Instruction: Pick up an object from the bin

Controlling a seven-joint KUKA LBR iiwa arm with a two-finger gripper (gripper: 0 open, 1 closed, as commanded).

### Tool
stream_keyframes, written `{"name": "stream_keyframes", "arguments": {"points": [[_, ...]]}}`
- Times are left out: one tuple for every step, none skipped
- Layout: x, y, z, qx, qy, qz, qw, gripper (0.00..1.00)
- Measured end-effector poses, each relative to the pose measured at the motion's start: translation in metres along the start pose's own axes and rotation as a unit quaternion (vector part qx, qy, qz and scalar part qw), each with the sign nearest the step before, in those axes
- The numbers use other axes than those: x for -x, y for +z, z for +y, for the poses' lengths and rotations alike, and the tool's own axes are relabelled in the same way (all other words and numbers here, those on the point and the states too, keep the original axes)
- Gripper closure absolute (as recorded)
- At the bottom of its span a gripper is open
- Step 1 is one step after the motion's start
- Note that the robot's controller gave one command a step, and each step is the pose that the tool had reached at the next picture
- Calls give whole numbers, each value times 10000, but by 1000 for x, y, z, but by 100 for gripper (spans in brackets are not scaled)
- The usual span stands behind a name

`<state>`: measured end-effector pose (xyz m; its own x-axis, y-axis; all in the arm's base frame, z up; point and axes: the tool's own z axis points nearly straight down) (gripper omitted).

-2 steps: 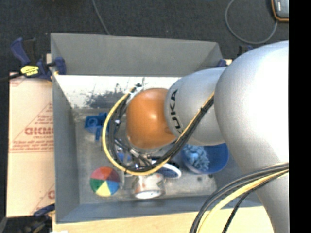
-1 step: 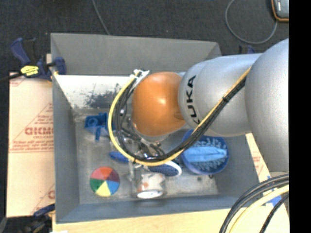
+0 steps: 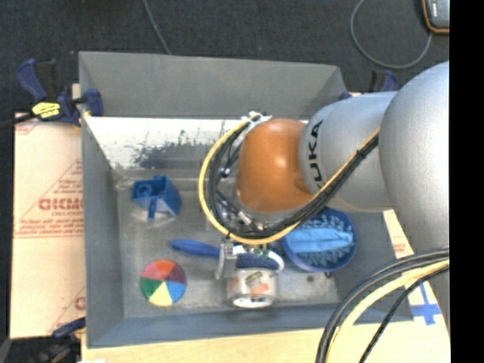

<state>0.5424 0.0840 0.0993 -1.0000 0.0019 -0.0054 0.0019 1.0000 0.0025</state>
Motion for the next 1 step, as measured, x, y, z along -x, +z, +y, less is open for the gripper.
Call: {"name": "stream_keyframes", "arguments": {"points": [[-32,29,-28,21,-1821,-30,9833,0]]}}
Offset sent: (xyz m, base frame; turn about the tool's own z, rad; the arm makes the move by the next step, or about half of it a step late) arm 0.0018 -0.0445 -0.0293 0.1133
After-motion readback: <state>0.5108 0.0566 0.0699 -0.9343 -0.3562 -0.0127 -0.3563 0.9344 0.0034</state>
